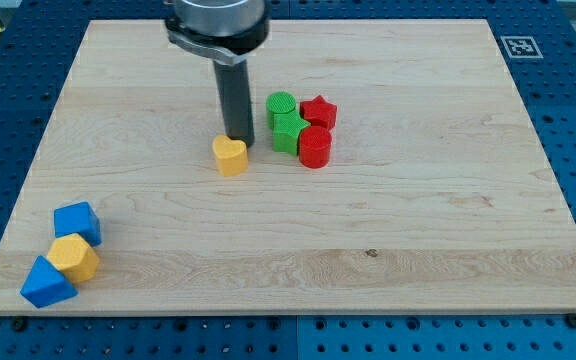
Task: Push the yellow heart to the right side of the blue cube
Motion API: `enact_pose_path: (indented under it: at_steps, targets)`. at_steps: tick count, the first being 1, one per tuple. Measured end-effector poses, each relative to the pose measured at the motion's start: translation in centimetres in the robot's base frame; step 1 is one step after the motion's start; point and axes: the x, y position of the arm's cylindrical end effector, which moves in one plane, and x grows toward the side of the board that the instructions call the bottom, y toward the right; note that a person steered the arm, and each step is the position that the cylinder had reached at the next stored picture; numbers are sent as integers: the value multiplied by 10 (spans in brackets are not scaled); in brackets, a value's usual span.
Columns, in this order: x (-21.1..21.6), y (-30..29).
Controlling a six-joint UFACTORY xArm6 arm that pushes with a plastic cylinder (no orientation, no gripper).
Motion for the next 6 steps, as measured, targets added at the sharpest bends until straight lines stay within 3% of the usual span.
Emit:
enact_pose_path:
  at_steps: [4, 6]
  targets:
    - [67, -27]
    - [58, -52]
